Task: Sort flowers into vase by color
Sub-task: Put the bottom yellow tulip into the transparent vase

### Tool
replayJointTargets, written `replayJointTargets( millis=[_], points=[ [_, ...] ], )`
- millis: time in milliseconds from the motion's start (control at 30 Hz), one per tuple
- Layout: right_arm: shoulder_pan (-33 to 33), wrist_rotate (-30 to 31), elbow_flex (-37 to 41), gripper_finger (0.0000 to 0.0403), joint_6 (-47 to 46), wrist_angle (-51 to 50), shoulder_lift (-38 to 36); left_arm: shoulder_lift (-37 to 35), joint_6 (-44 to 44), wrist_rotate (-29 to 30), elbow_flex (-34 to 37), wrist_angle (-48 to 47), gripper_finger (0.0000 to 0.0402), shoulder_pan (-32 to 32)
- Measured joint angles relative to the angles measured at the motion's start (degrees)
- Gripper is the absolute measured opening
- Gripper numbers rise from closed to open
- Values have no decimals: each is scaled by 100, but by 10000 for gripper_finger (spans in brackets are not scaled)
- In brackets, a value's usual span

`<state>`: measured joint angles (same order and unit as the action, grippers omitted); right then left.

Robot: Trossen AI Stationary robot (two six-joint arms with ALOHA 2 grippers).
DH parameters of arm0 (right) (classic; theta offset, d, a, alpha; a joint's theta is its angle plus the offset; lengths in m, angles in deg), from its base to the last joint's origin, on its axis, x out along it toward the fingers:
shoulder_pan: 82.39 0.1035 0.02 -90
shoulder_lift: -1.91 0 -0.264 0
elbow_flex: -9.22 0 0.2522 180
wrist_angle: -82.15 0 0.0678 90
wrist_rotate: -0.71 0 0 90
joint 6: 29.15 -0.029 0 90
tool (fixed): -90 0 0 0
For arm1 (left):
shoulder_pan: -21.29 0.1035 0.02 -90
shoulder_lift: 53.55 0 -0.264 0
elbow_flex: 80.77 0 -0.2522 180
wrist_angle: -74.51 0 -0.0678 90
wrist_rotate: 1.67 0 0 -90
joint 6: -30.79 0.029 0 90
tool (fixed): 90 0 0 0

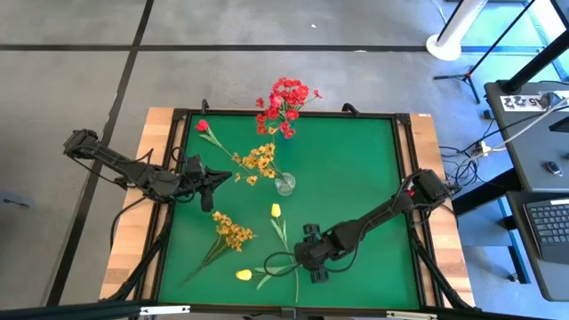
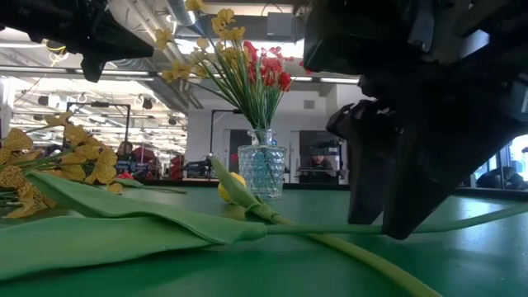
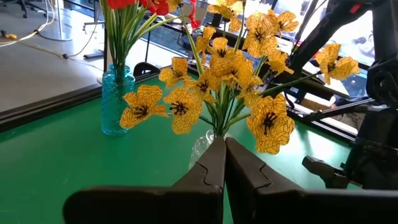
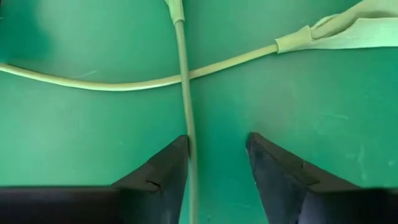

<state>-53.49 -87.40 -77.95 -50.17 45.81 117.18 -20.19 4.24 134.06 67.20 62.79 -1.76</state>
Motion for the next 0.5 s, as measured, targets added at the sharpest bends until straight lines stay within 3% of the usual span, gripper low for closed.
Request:
replayJointTargets(
  millis=[233, 500],
  points=[
    [82, 56, 2, 106, 307, -130, 2, 0, -32, 0, 0, 1, 0, 0],
    [299, 516, 4, 70, 920, -370, 11, 0, -84, -198, 0, -2, 0, 0]
  ],
)
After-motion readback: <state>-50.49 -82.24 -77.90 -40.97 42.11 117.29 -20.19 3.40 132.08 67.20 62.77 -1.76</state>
